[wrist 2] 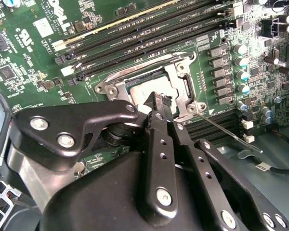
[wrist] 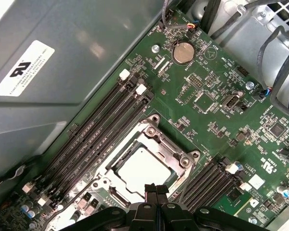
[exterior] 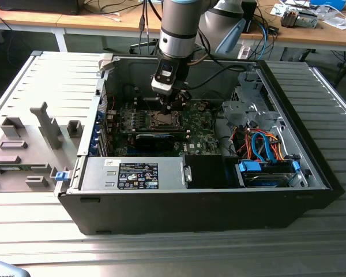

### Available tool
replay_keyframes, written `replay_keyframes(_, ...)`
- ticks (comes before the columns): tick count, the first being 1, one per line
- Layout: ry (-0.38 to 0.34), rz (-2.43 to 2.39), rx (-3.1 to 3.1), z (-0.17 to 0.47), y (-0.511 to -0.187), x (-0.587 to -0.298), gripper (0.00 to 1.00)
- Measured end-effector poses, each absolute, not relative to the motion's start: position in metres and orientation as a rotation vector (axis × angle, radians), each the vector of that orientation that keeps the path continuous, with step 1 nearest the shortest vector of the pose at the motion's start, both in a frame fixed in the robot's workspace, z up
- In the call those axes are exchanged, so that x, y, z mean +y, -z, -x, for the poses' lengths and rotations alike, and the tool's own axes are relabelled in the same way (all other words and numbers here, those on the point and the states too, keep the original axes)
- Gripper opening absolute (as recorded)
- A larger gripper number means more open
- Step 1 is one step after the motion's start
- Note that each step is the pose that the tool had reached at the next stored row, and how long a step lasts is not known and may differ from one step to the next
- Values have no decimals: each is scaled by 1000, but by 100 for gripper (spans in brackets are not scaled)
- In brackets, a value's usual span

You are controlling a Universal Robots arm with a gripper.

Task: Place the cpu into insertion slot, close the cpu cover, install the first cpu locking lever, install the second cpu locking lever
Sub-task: 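Install the first cpu locking lever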

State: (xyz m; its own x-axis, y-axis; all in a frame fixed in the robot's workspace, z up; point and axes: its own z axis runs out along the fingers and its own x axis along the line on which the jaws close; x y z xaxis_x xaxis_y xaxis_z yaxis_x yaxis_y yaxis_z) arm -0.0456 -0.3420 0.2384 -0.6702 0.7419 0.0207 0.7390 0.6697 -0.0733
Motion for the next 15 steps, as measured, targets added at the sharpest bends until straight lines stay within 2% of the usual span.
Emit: replay_keyframes(15,-92,1196,-2852,46,-238,-342,11)
